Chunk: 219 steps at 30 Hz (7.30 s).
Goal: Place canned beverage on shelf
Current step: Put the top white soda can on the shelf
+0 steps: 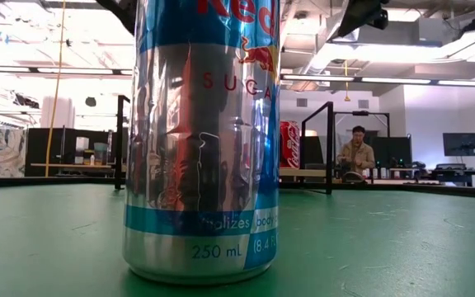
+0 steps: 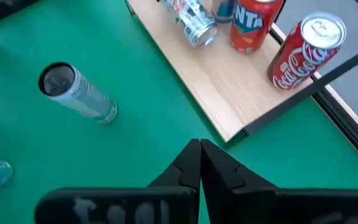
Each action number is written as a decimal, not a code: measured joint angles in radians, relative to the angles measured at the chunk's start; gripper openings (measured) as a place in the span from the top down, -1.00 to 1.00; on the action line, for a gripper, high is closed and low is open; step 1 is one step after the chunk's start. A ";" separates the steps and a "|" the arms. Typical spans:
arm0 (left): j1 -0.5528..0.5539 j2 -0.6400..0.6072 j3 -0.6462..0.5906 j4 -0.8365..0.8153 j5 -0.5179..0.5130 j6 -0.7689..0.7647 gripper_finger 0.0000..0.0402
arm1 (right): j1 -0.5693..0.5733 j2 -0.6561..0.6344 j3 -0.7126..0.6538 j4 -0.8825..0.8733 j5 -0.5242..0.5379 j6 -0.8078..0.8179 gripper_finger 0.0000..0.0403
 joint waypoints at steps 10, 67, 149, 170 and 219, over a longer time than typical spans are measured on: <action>-0.175 -0.110 0.126 -0.157 -0.149 0.007 -0.16 | 0.009 0.000 0.000 0.113 0.000 0.008 0.89; -0.577 -0.657 -0.067 -0.148 -0.349 -0.348 -0.16 | 0.063 0.288 0.000 0.900 -0.108 -0.104 -0.78; -0.576 -0.602 -0.064 -0.073 -0.289 -0.420 -0.41 | 0.146 0.422 -0.002 0.943 -0.119 -0.381 -0.41; -0.482 -0.976 -0.132 0.183 -0.327 -0.588 -0.42 | 0.135 0.311 -0.001 0.925 -0.042 -0.356 -0.41; -0.473 -1.057 -0.825 1.405 0.041 -1.579 -0.63 | 0.222 0.258 0.001 1.159 -0.135 -0.412 -0.41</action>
